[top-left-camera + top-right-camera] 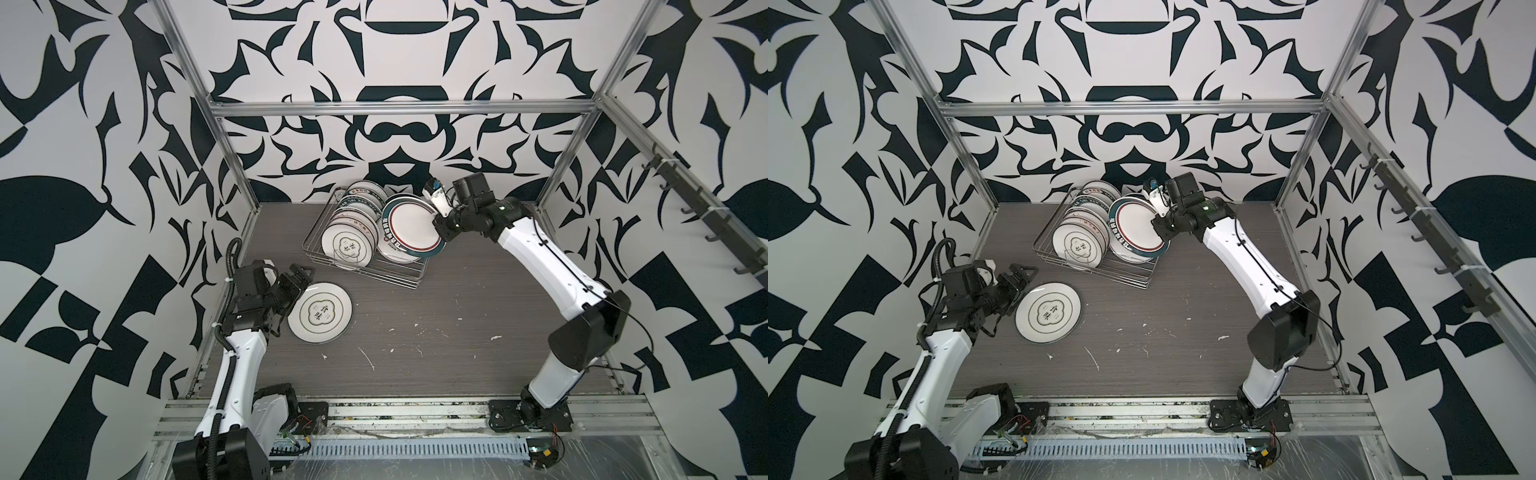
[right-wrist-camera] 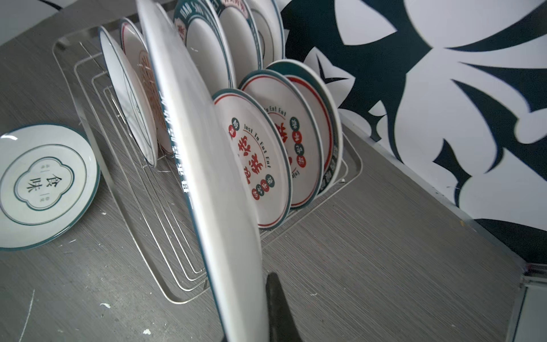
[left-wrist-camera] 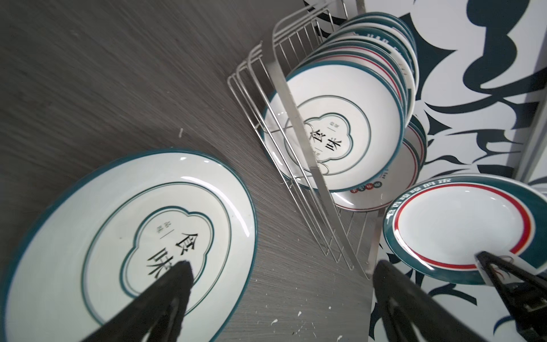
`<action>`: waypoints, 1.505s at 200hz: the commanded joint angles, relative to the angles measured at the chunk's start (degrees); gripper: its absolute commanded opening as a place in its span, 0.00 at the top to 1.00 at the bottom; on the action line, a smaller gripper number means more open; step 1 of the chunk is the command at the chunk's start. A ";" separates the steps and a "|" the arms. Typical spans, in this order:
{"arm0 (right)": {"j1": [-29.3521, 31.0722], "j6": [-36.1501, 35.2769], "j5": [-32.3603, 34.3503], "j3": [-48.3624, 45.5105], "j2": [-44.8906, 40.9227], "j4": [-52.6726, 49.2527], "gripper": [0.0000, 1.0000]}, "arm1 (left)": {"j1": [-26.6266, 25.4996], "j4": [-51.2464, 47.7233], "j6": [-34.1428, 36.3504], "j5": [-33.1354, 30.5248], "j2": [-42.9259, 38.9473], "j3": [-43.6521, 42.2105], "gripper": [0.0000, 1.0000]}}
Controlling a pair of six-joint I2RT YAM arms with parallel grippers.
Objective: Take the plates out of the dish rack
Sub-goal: 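Lift the green-rimmed plate out and pass it to the left gripper, then lay the plate on the first plate with the left gripper while the right returns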
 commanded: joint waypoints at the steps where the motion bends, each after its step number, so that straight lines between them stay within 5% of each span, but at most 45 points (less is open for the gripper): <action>1: -0.04 4.10 3.04 -3.10 -6.88 5.19 1.00 | -2.30 4.31 -0.03 2.99 1.00 1.95 0.01; 39: -0.47 24.59 4.57 -16.49 -18.75 17.60 1.00 | -7.79 10.85 -1.96 2.29 1.92 0.97 0.01; 76: -0.53 48.15 -8.07 -32.07 -26.54 30.58 1.00 | -13.29 15.47 -2.32 2.39 4.81 0.97 0.01; 130: 0.27 72.86 -19.66 -49.69 -29.28 52.52 1.00 | -18.27 27.40 -6.09 6.58 8.55 -1.83 0.00; 266: 11.57 82.76 -21.44 -52.06 -13.40 71.75 1.00 | -18.49 36.45 -10.70 8.35 7.67 -9.08 0.14; 301: 11.95 84.28 -23.06 -52.05 -11.14 74.79 1.00 | -18.49 36.46 -10.81 8.14 7.46 -9.35 0.42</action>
